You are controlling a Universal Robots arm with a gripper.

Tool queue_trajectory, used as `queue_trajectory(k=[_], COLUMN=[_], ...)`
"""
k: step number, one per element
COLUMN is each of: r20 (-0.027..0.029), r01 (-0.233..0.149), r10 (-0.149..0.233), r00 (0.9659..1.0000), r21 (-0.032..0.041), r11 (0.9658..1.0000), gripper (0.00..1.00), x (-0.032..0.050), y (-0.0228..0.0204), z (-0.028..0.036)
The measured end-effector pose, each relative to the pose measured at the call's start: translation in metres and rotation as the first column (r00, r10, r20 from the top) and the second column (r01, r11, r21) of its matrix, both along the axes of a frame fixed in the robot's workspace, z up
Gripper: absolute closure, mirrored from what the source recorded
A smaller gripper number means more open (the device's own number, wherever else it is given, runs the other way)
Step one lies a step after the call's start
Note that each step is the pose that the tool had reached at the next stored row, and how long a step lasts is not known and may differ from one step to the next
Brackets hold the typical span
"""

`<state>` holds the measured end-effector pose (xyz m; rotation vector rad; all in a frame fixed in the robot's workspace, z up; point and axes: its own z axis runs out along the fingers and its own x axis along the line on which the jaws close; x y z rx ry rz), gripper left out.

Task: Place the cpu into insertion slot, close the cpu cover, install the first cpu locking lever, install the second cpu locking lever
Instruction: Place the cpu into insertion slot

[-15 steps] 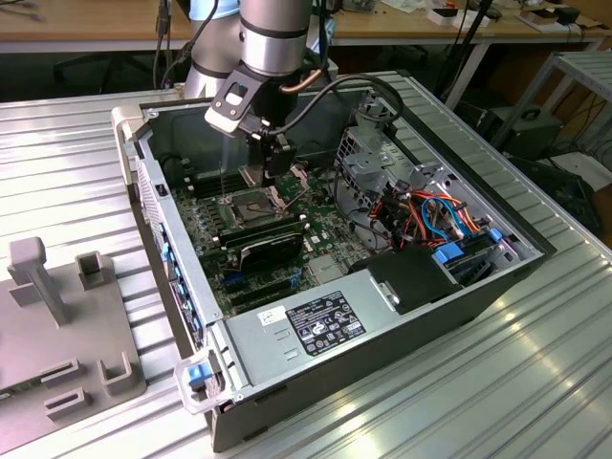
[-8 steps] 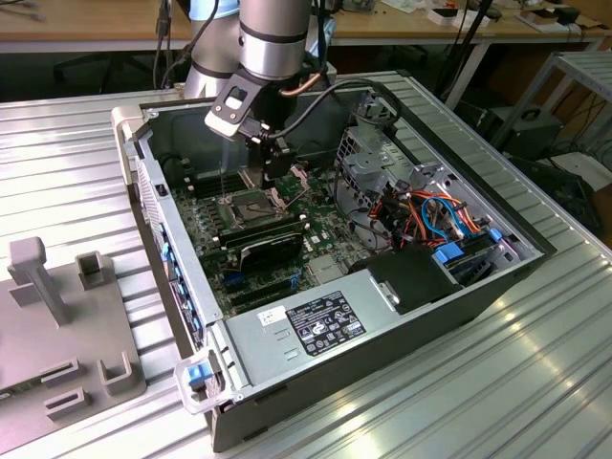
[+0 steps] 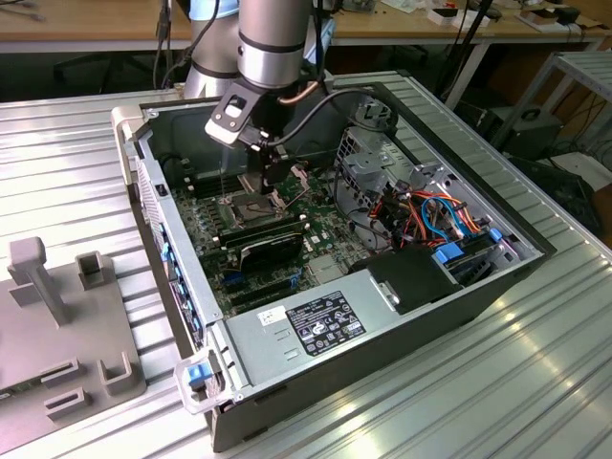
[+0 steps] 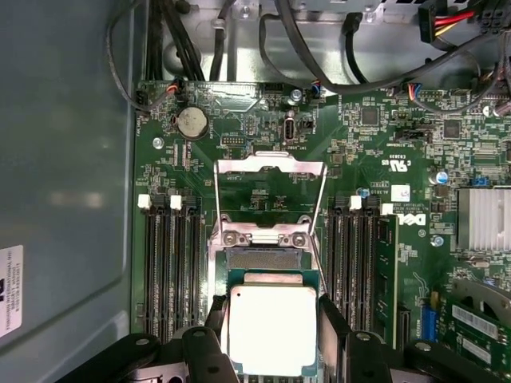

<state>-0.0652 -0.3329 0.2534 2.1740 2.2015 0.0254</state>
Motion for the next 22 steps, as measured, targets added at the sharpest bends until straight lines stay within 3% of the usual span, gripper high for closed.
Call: queue_trajectory(k=[17, 22], r20=[0.0, -0.0001], r01=[0.0, 0.0], r10=[0.0, 0.0], r00=[1.0, 1.0], r21=[0.0, 0.0003], r11=[1.0, 1.0], gripper=[0.46, 0.46], x=[0.0, 0.0], y=[0.0033, 0.0033], z=[-0.0361, -0.0391])
